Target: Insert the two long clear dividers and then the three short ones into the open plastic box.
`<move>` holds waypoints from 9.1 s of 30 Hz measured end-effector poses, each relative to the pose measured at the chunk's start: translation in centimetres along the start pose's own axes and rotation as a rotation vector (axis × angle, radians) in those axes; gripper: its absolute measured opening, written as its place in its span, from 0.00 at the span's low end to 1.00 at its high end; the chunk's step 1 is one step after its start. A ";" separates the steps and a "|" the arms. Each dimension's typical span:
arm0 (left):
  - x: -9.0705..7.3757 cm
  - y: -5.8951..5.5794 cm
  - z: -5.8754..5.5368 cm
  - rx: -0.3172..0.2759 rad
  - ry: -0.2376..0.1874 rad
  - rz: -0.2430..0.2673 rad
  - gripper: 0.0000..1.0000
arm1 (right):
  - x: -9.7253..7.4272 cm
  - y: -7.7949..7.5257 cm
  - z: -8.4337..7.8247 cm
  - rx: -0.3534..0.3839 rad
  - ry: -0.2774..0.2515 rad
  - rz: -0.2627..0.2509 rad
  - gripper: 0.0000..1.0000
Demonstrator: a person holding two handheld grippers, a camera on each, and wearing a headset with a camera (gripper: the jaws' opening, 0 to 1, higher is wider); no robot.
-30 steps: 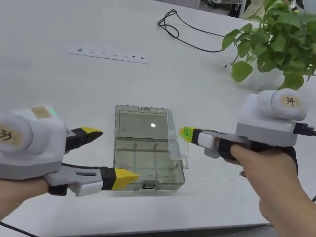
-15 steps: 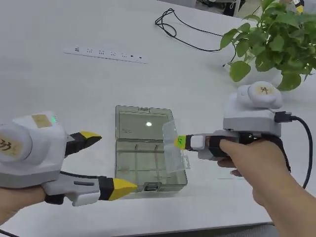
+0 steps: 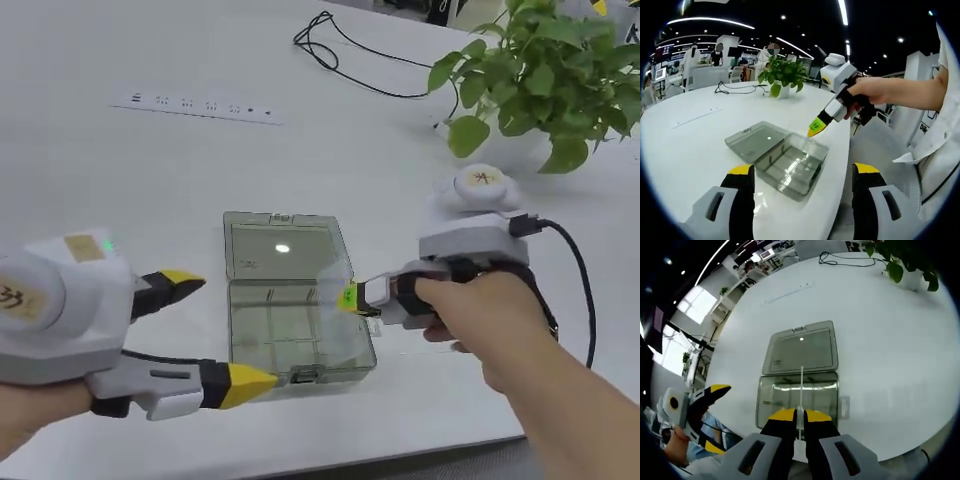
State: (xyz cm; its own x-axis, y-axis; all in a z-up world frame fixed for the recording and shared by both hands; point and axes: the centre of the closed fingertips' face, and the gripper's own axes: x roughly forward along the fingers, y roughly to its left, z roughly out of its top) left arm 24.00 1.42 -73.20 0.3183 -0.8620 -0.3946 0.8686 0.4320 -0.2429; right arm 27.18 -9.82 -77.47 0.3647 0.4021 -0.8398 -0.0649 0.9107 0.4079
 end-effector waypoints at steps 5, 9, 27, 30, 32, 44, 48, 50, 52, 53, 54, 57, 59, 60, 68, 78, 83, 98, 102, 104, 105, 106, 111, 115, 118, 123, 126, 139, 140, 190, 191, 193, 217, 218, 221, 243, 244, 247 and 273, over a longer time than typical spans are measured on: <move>-0.1 0.2 0.1 -0.008 -0.007 0.000 0.80 | 0.6 -0.6 0.2 -0.003 0.016 -0.023 0.07; -0.1 0.3 0.1 -0.017 -0.015 0.003 0.80 | 0.9 -0.8 0.1 0.002 0.033 -0.028 0.07; -0.2 0.5 -0.1 -0.034 -0.012 0.008 0.80 | 1.9 -1.1 -0.4 -0.021 0.053 -0.049 0.07; -0.2 0.5 -0.2 -0.033 -0.009 0.008 0.79 | 1.9 -1.0 -0.3 -0.047 0.057 -0.058 0.07; -0.1 0.5 -0.1 -0.035 -0.010 0.006 0.80 | 1.9 -0.9 -0.3 -0.056 0.056 -0.061 0.07; 0.0 0.6 -0.3 -0.039 -0.002 0.005 0.79 | 1.7 -0.8 0.0 -0.058 0.054 -0.053 0.07; 0.1 0.7 -0.2 -0.039 -0.002 0.005 0.79 | 1.6 -0.8 0.2 -0.067 0.053 -0.055 0.07; 0.2 0.7 -0.2 -0.042 -0.001 0.004 0.79 | 1.6 -0.8 0.2 -0.071 0.057 -0.058 0.07; 0.3 0.8 -0.2 -0.046 -0.001 0.000 0.79 | 1.6 -0.9 0.1 -0.065 0.060 -0.057 0.07; 0.4 0.8 -0.1 -0.045 -0.001 -0.001 0.79 | 1.6 -0.9 0.2 -0.065 0.060 -0.057 0.07; 0.5 0.9 -0.1 -0.042 -0.002 -0.002 0.79 | 1.6 -0.8 0.2 -0.062 0.058 -0.054 0.07; 0.6 1.1 0.1 -0.044 -0.007 -0.002 0.79 | 1.7 -0.8 0.0 -0.078 0.063 -0.060 0.07; 0.6 1.2 0.1 -0.046 -0.006 -0.001 0.79 | 1.8 -0.8 0.0 -0.070 0.066 -0.055 0.07; 0.6 1.2 0.0 -0.045 -0.003 -0.001 0.78 | 1.8 -1.0 -0.1 -0.079 0.071 -0.061 0.07; 0.7 1.4 0.0 -0.044 -0.004 -0.001 0.79 | 1.9 -0.5 -0.2 -0.110 0.074 -0.058 0.07; 0.6 1.8 0.3 -0.045 -0.006 0.017 0.80 | 3.4 -0.1 -0.6 -0.213 0.073 -0.035 0.09; 0.2 1.7 0.0 -0.050 0.000 0.033 0.80 | 4.1 -0.2 -0.8 -0.237 0.075 -0.016 0.09; -0.8 1.7 0.2 -0.058 -0.014 0.078 0.80 | 4.4 -0.4 -1.0 -0.227 0.053 0.030 0.10; -0.9 1.5 0.1 -0.056 -0.008 0.082 0.80 | 4.5 -0.4 -1.0 -0.215 0.045 0.041 0.10; -0.9 1.5 0.2 -0.060 -0.010 0.083 0.80 | 4.5 -0.5 -1.0 -0.213 0.042 0.044 0.10; -0.9 1.5 0.3 -0.060 -0.013 0.084 0.80 | 4.5 -0.5 -1.0 -0.210 0.040 0.045 0.10; -1.0 1.5 0.3 -0.058 -0.014 0.086 0.80 | 4.5 -0.5 -1.0 -0.206 0.038 0.046 0.10; -1.0 1.4 0.4 -0.056 -0.009 0.092 0.81 | 4.6 -0.4 -1.0 -0.211 0.028 0.061 0.11; -1.2 1.3 0.5 -0.054 -0.010 0.103 0.81 | 4.5 -0.3 -1.0 -0.235 0.008 0.084 0.11; -1.4 1.1 0.5 -0.055 -0.011 0.112 0.81 | 4.4 -0.3 -0.9 -0.229 -0.005 0.100 0.14; -2.0 0.9 0.4 -0.060 -0.008 0.134 0.81 | 3.7 0.2 -0.4 -0.232 -0.032 0.136 0.19; -2.2 0.9 0.3 -0.063 -0.006 0.143 0.81 | 3.3 0.4 -0.2 -0.240 -0.044 0.150 0.20; -3.3 0.8 0.4 -0.066 -0.007 0.196 0.81 | -0.4 2.0 2.2 -0.348 -0.172 0.253 0.33; -3.4 0.8 0.4 -0.067 -0.005 0.199 0.81 | -0.9 2.2 2.4 -0.355 -0.190 0.262 0.34; -2.7 6.9 -12.1 -0.099 0.542 0.410 0.50 | -10.3 1.2 3.6 -0.787 -0.482 0.392 0.75; -2.7 7.0 -12.3 -0.096 0.550 0.410 0.50 | -10.3 1.1 3.7 -0.783 -0.486 0.391 0.75; -2.8 7.1 -12.6 -0.100 0.564 0.413 0.47 | -10.5 0.9 3.8 -0.777 -0.493 0.388 0.75; -3.2 8.0 -12.6 -0.068 0.615 0.422 0.32 | -10.5 1.0 3.6 -0.769 -0.513 0.383 0.74; -3.2 8.0 -12.6 -0.067 0.619 0.419 0.32 | -10.6 1.0 3.6 -0.771 -0.517 0.382 0.73; -3.2 8.0 -12.6 -0.056 0.640 0.402 0.32 | -10.9 0.9 3.8 -0.764 -0.529 0.374 0.73; -3.1 8.0 -12.3 -0.071 0.689 0.363 0.32 | -11.2 -0.3 3.8 -0.744 -0.527 0.346 0.73; -3.1 7.9 -12.3 -0.074 0.685 0.362 0.32 | -11.1 -0.2 3.8 -0.745 -0.527 0.347 0.73; -3.0 8.0 -12.3 -0.091 0.668 0.365 0.32 | -10.9 -0.1 3.7 -0.746 -0.523 0.347 0.73; -3.0 7.7 -11.9 -0.218 0.538 0.367 0.31 | -10.3 -0.2 3.3 -0.752 -0.480 0.336 0.74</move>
State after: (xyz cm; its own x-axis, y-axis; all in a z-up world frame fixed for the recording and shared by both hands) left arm 25.22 10.51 -84.37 0.2957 -0.4219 -0.8570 0.6259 0.7634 -0.1598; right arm 26.55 -14.45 -67.73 0.5496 0.7247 -0.4157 -0.7552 0.6437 0.1237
